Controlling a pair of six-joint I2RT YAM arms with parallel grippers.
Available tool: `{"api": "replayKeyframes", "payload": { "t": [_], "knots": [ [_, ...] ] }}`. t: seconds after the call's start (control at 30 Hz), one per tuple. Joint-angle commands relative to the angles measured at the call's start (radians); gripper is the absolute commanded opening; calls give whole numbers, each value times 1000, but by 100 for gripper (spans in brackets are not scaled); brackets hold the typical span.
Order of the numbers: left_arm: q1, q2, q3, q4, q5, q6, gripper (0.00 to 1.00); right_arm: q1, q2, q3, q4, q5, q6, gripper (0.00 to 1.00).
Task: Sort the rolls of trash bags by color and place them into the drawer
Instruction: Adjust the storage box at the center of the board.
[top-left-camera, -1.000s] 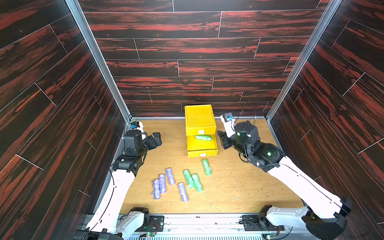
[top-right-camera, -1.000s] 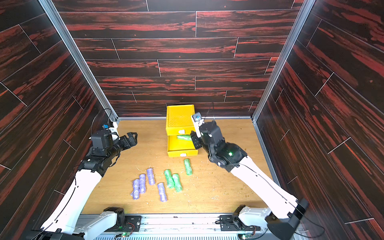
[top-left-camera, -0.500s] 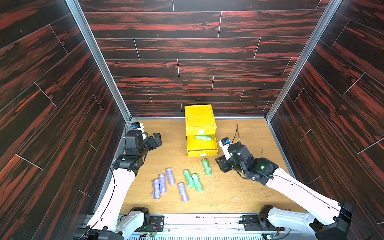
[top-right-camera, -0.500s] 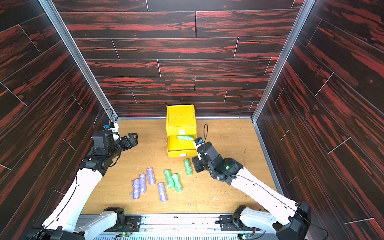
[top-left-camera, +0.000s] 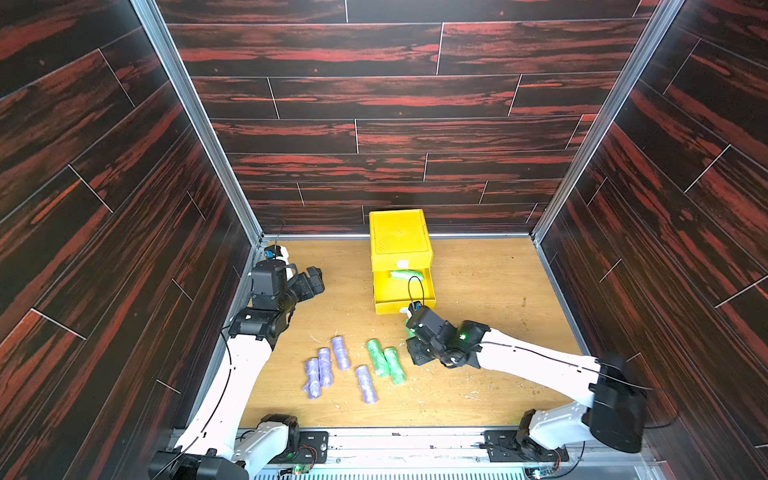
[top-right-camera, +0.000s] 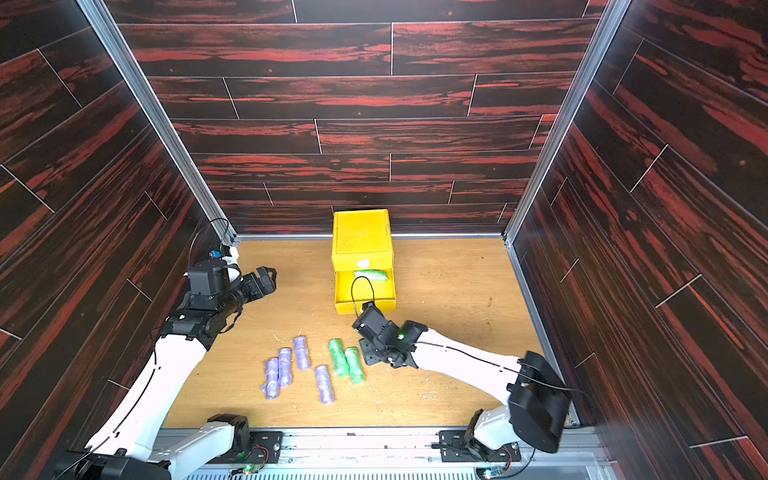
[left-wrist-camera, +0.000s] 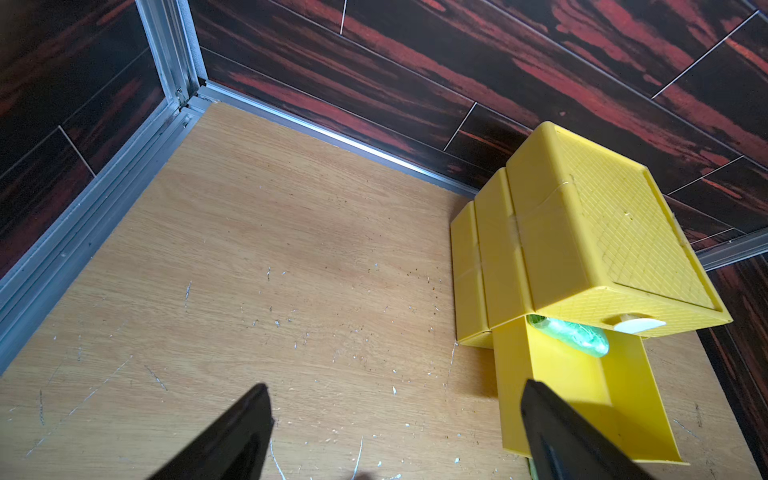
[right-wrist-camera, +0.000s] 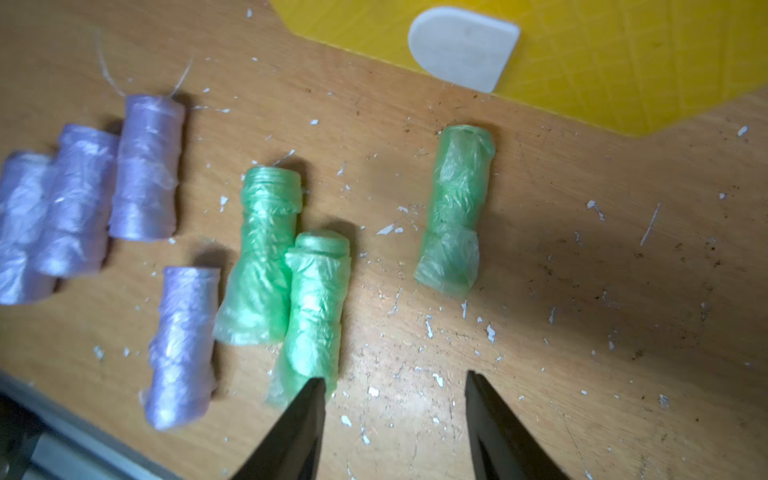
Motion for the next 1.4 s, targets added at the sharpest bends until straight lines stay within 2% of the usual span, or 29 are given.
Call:
{"api": "replayKeyframes", "payload": {
  "t": [0.0, 0.3, 0.63, 0.97, 1.1, 1.37],
  "knots": [
    [7, -3, 14, -28, -6, -1, 97, 3, 71, 64, -7, 84, 42, 64],
    [7, -6, 16, -31, -1, -2, 97, -41, 256, 123, 36, 129, 44, 72],
    [6, -5, 18, -33, 4, -3, 97, -75, 363, 148, 61, 130, 21, 71],
    [6, -6, 19, -33, 5, -3, 97, -87, 412, 155, 68, 137, 17, 65],
    [7, -6, 21, -34, 7, -3, 97, -84, 389, 144, 62, 160, 20, 64],
    [7, -9, 21, -34, 5, -1, 97, 3, 133, -49, 248, 296, -2, 65]
  ]
}}
